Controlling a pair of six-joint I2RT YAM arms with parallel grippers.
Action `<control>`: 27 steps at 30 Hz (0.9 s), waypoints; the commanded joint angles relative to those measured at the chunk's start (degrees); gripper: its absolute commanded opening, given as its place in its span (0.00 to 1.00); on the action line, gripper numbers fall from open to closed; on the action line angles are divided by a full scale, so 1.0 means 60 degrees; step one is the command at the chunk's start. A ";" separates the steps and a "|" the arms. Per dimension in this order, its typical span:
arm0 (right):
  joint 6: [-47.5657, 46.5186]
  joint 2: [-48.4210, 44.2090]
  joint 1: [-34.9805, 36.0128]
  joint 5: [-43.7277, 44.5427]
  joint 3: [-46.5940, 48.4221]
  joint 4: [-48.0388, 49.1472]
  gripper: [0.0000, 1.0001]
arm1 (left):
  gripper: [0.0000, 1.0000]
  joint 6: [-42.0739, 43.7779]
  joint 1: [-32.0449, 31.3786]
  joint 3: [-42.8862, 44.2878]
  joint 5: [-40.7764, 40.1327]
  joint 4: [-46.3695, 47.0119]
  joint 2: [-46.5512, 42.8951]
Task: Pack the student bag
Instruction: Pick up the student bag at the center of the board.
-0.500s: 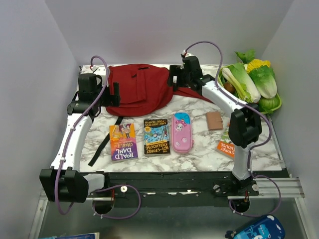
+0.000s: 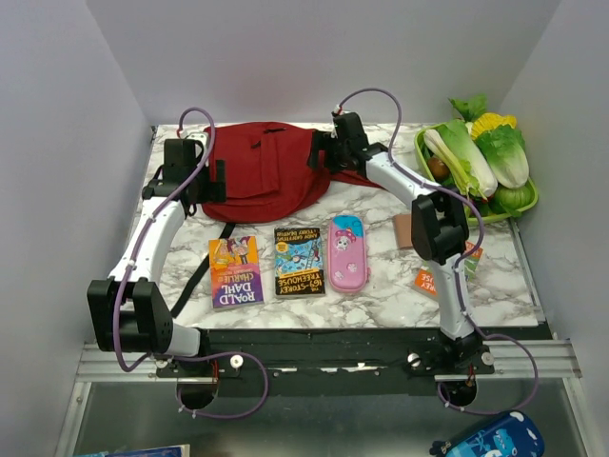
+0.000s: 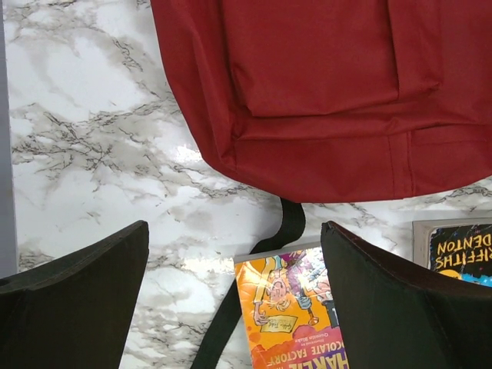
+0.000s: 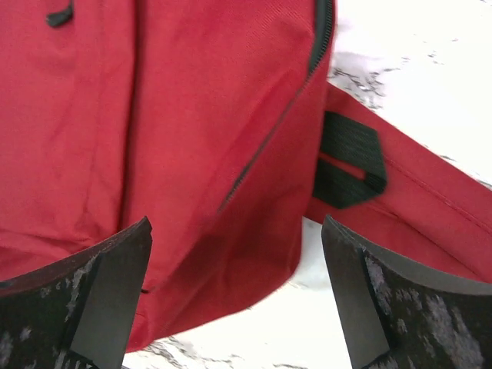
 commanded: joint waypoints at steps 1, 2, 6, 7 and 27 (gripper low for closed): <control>0.0471 0.0632 0.0070 -0.1016 0.0782 0.0056 0.98 | 0.99 0.0137 -0.0018 -0.0252 0.0003 0.0131 -0.0264; 0.0558 0.0676 0.0070 -0.1104 0.0813 0.0114 0.98 | 0.99 0.0152 -0.0018 -0.0311 0.0004 0.0146 -0.0322; 0.0735 0.0852 0.0070 -0.1456 0.0856 0.0261 0.94 | 0.99 0.0240 -0.0018 -0.0531 0.0018 0.0219 -0.0411; 0.0764 0.0925 0.0070 -0.1471 0.0929 0.0188 0.89 | 0.99 0.0240 -0.0018 -0.0560 -0.0025 0.0234 -0.0425; 0.2272 -0.0406 0.0787 -0.2570 0.3273 -0.0106 0.01 | 0.99 0.0489 0.1050 -0.1893 0.0150 0.0922 -0.0923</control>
